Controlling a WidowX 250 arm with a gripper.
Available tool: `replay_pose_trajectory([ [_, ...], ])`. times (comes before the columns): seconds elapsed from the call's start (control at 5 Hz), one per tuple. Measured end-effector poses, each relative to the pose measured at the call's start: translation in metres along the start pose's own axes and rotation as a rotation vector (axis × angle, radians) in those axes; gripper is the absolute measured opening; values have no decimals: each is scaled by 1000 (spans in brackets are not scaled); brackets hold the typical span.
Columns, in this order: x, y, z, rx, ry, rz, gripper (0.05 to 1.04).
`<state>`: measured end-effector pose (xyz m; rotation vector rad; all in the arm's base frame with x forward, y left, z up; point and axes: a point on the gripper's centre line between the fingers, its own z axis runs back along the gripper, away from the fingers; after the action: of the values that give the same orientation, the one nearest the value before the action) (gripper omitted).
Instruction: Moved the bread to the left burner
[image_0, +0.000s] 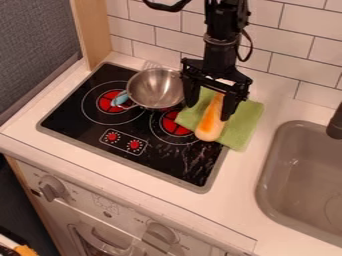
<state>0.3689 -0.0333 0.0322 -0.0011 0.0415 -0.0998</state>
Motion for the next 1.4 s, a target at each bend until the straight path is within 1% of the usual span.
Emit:
replay_pose_trajectory([
  [0.2,1,-5,-15,-3,35,-20,948],
  [0.4,3,-5,-19,-10,51,-21,693],
  [0.6,3,-6,-19,-11,49,-22,657],
  [0.8,1,-6,-14,-4,31,-25,657],
  [1.0,-8,-5,40,-9,-84,-7,657],
  [1.2,-26,37,62,-7,-91,110,657],
  [1.4,-38,80,62,54,-54,128,657],
])
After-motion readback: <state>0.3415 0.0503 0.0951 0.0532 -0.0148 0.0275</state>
